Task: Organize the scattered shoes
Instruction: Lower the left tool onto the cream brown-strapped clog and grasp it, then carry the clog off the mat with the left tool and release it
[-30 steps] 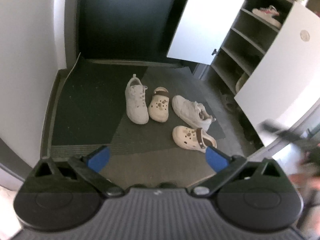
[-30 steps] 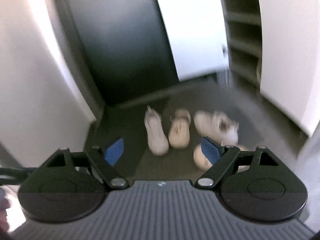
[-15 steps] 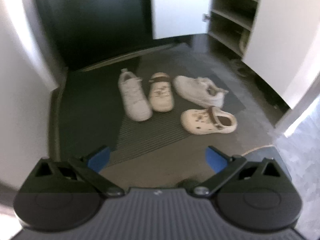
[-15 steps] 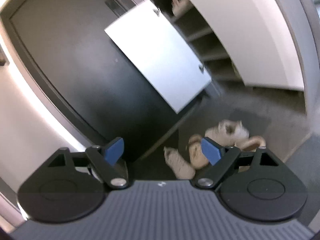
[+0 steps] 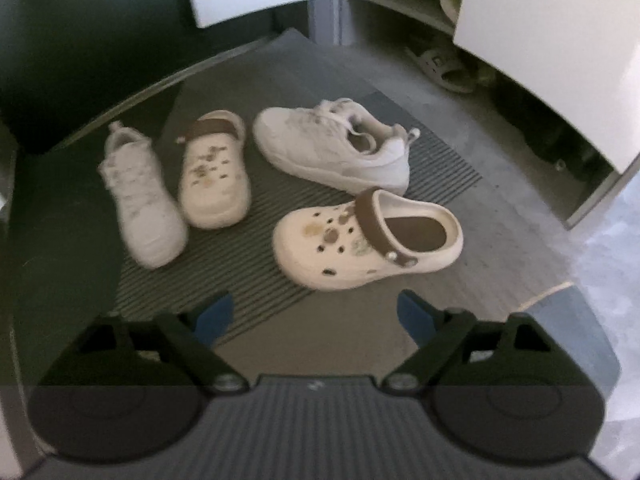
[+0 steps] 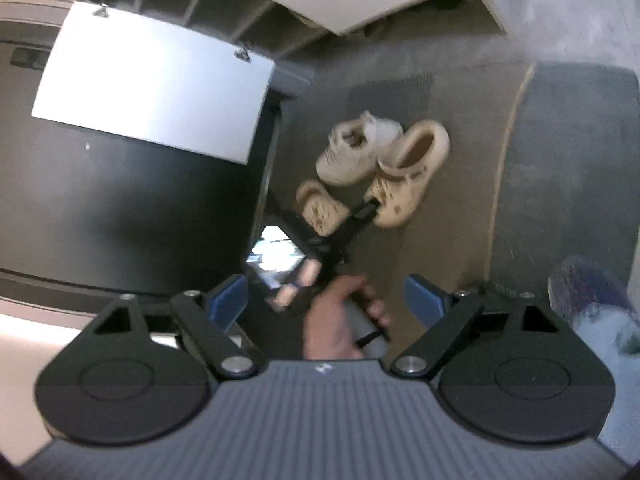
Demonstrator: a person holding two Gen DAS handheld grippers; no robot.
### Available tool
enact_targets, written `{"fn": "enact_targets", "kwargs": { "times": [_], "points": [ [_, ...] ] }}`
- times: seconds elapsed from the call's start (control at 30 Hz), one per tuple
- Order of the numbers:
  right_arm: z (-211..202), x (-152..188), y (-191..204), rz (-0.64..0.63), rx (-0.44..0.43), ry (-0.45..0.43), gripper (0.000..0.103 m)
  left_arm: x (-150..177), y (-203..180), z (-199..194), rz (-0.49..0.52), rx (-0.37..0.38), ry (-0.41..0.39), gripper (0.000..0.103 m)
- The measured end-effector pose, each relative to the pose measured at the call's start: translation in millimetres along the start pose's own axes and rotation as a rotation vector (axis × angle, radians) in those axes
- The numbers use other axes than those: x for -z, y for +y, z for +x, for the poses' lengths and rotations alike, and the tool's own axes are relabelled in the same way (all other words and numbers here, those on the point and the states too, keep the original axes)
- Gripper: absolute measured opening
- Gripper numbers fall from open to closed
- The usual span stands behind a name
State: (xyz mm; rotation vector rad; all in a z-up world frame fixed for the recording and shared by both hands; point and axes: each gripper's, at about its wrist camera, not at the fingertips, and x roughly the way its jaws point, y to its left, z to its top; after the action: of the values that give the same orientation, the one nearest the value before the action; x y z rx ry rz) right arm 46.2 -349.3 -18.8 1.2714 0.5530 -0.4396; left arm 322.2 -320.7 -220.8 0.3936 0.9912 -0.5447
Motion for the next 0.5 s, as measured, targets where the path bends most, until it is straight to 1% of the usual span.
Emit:
{"fn": "enact_targets", "kwargs": {
  "times": [0.1,0.17,0.2,0.3,0.33,0.37,0.47,0.5],
  "points": [
    [18,2,5,-0.017,-0.007,0.068,0.087,-10,-19,43,0.051,-0.029,-0.022,0.092],
    [33,0,7,0.000,0.011,0.123,0.088,-18,-29,74,0.052,-0.043,-0.022,0.092],
    [36,-1,9,-0.004,0.014,0.130,0.088,-22,-30,87,0.038,-0.040,-0.013,0.091],
    [40,-8,14,-0.029,0.020,0.114,0.087,-31,-34,121,0.005,-0.038,0.024,0.088],
    [42,-12,15,-0.030,0.024,0.110,0.087,-34,-35,136,0.000,-0.034,0.041,0.086],
    [45,-15,13,-0.020,0.028,0.115,0.087,-35,-35,142,-0.004,-0.023,0.044,0.080],
    [59,-25,8,0.012,0.035,0.144,0.087,-37,-35,159,-0.035,0.001,0.058,0.068],
    [62,-29,8,0.017,0.034,0.147,0.087,-37,-37,159,-0.023,-0.004,0.046,0.064]
  ]
}}
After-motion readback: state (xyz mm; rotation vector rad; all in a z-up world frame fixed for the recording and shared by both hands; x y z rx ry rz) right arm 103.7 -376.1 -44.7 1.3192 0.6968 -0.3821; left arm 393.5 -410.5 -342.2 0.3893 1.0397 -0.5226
